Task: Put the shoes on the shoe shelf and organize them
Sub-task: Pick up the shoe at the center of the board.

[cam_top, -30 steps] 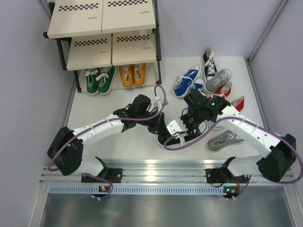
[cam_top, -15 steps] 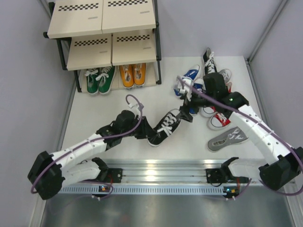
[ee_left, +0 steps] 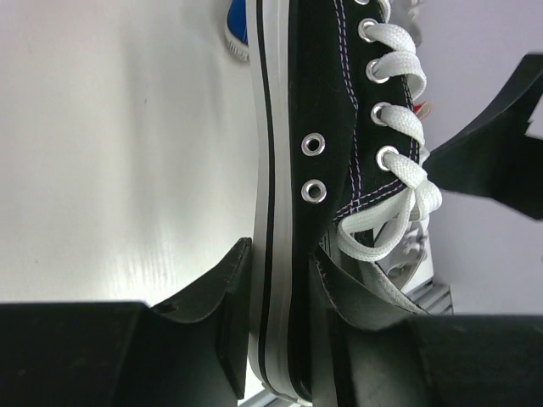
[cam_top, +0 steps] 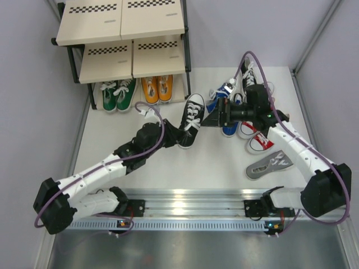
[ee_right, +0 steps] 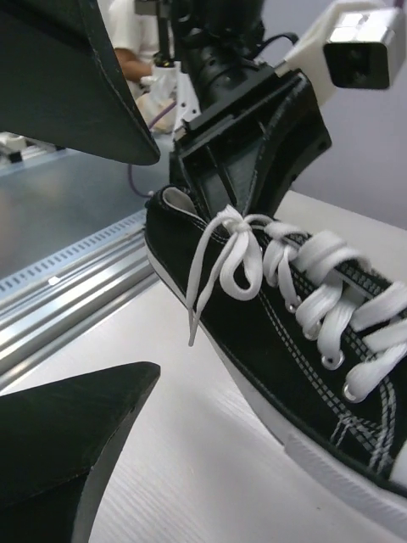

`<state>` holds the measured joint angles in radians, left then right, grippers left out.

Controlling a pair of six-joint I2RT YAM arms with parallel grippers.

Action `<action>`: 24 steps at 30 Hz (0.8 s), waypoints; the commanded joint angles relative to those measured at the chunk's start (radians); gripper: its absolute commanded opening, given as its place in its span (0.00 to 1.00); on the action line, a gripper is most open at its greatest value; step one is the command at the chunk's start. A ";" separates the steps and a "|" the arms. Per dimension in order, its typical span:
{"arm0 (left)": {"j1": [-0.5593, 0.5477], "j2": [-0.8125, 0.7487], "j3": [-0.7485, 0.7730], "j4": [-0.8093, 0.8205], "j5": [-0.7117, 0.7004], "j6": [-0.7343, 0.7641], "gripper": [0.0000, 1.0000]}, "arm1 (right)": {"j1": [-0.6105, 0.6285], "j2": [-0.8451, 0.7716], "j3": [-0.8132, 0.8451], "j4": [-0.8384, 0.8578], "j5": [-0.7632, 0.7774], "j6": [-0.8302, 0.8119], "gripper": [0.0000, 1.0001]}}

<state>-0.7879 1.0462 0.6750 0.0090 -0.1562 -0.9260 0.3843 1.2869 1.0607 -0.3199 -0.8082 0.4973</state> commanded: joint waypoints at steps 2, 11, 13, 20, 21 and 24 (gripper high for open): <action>-0.027 0.006 0.113 0.223 -0.123 -0.033 0.00 | 0.037 0.014 0.073 0.013 0.137 0.151 0.99; -0.037 0.060 0.184 0.223 -0.154 0.019 0.00 | 0.151 0.057 0.166 -0.116 0.362 -0.011 0.90; -0.045 0.066 0.195 0.226 -0.161 0.036 0.00 | 0.157 0.068 0.186 -0.123 0.359 -0.011 0.88; -0.060 0.075 0.195 0.273 -0.175 0.064 0.00 | 0.185 0.132 0.194 -0.116 0.351 0.036 0.71; -0.060 0.077 0.195 0.273 -0.180 0.067 0.00 | 0.186 0.138 0.194 -0.111 0.348 0.040 0.68; -0.063 0.071 0.181 0.286 -0.178 0.058 0.00 | 0.188 0.170 0.226 -0.110 0.356 0.035 0.52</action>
<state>-0.8425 1.1419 0.8059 0.0605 -0.3138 -0.8642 0.5549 1.4292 1.2209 -0.4351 -0.4694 0.5270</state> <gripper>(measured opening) 0.317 0.568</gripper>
